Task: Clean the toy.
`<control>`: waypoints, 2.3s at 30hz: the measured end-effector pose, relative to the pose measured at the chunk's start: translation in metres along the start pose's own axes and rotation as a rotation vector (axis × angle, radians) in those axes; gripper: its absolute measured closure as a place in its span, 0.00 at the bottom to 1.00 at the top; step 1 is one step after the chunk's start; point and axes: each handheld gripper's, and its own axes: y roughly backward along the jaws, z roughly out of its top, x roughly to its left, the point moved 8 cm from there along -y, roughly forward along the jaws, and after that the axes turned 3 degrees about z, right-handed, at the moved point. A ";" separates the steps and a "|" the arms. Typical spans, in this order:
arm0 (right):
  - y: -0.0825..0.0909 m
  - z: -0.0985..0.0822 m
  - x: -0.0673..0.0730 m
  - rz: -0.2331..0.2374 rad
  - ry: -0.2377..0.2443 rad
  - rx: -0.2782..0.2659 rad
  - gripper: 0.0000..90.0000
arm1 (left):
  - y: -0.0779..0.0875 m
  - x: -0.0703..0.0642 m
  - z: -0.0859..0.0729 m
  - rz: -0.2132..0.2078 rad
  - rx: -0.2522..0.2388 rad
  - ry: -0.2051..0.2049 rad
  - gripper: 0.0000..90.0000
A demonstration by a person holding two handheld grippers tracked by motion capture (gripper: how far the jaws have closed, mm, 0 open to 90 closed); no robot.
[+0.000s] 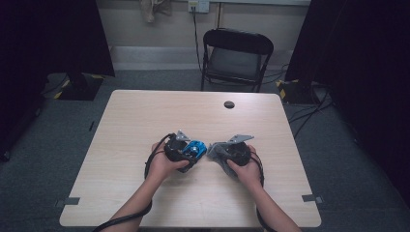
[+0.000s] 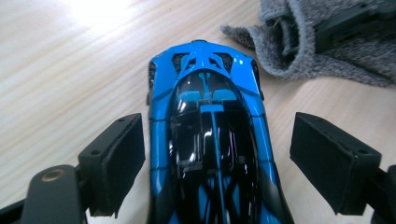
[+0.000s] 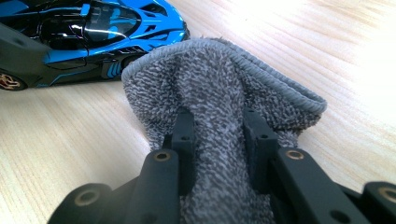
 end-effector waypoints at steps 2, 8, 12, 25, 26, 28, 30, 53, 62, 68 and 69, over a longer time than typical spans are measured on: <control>0.000 0.000 0.000 -0.001 0.000 0.000 0.79 | -0.008 -0.001 0.000 0.011 0.015 -0.009 0.20; 0.000 0.000 0.000 0.002 -0.001 -0.005 0.79 | -0.016 -0.002 -0.001 0.031 0.033 -0.026 0.19; 0.000 0.000 0.000 0.000 0.001 -0.007 0.79 | -0.019 -0.001 -0.002 0.034 0.036 -0.015 0.19; 0.000 -0.001 0.000 -0.003 -0.004 -0.019 0.79 | -0.017 0.001 -0.004 0.048 0.047 -0.003 0.29; 0.000 -0.001 0.000 -0.004 -0.004 -0.019 0.79 | -0.016 0.001 -0.004 0.046 0.046 -0.004 0.29; 0.000 -0.001 0.000 -0.004 -0.005 -0.020 0.79 | -0.014 0.002 -0.004 0.049 0.028 -0.007 0.29; 0.000 -0.001 0.000 -0.002 -0.005 -0.022 0.79 | -0.012 0.001 -0.005 0.048 0.039 -0.009 0.30; 0.000 -0.001 0.000 0.004 -0.013 -0.018 0.79 | 0.031 0.007 -0.023 -0.006 0.066 -0.018 0.31; 0.000 0.000 0.000 0.002 -0.010 -0.010 0.79 | 0.049 0.013 -0.041 -0.013 0.092 -0.017 0.31; 0.000 0.000 0.000 -0.005 -0.010 -0.006 0.79 | 0.047 0.013 -0.054 -0.018 0.103 -0.014 0.31; 0.000 0.000 0.000 -0.006 -0.011 -0.003 0.79 | 0.047 0.013 -0.055 -0.010 0.095 -0.022 0.31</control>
